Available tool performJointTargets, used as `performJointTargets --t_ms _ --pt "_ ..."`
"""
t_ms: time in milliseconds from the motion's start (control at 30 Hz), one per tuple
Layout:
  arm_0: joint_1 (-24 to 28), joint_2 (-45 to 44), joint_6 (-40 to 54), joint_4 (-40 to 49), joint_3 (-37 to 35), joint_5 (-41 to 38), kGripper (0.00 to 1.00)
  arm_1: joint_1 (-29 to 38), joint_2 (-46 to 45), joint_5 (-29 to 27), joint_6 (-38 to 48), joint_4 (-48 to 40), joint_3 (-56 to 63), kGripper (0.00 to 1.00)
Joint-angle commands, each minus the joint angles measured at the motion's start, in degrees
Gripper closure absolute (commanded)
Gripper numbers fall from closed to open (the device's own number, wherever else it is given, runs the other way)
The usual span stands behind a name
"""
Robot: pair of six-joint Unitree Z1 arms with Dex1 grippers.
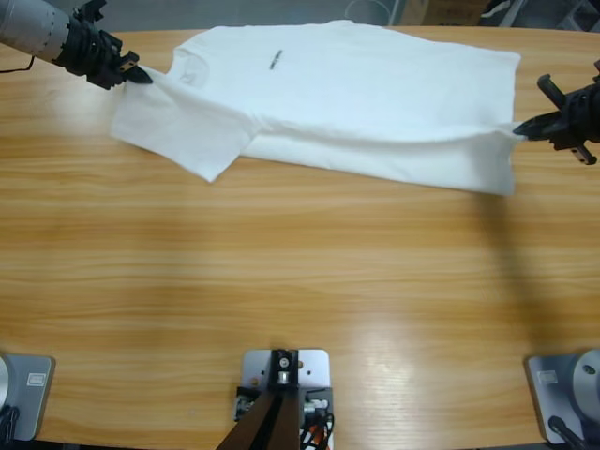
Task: Fold clothes
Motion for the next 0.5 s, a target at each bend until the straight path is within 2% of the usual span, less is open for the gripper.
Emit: performJointTargets --t_ms 33,500 --pt "0.9 5.8 0.7 0.6 -1.1 -1.8 1.0 -1.1 5.4 0.6 -1.7 -1.5 0.3 1.0" --pt "-0.3 11.2 2.0 1.8 -7.2 -3.3 1.0 -3.4 7.5 0.3 -3.8 -2.2 0.3 1.0"
